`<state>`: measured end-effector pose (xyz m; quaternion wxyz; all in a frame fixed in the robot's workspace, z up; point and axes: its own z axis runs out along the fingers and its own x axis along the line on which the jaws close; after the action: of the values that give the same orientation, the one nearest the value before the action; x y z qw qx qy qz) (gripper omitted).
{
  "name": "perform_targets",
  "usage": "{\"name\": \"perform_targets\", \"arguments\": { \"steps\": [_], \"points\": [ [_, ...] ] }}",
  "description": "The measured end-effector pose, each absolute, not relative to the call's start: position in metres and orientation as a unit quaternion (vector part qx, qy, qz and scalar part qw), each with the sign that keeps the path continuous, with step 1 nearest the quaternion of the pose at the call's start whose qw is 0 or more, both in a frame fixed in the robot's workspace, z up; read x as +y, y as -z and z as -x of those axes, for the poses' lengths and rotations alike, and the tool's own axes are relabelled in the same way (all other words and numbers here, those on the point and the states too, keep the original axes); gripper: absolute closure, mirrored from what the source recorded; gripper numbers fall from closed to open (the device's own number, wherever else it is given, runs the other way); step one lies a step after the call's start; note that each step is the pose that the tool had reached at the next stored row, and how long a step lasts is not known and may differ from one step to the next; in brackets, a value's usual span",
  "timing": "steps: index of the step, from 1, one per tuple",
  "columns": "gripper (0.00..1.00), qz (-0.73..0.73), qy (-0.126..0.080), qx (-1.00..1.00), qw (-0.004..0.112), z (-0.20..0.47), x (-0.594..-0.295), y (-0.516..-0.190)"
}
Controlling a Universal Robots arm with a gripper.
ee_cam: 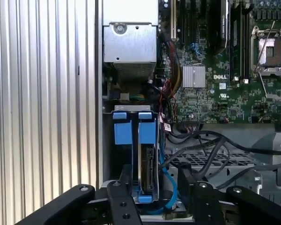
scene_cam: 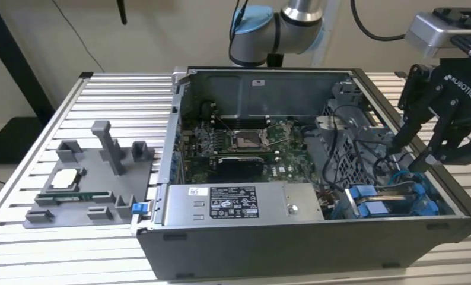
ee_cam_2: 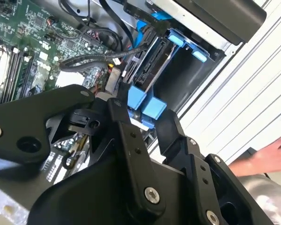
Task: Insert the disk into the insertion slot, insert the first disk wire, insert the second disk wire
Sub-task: 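Insert the disk into the insertion slot, then insert the first disk wire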
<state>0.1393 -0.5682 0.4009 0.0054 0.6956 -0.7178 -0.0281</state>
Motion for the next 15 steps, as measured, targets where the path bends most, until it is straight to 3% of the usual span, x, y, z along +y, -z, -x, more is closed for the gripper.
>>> {"name": "perform_targets", "arguments": {
  "steps": [6,15],
  "points": [
    [0.0,-0.697,0.025,-0.716,-0.018,-0.133,-0.566,-0.4],
    [0.0,-0.703,0.015,-0.71,-0.03,-0.126,-0.551,-0.39]
  ]
}}
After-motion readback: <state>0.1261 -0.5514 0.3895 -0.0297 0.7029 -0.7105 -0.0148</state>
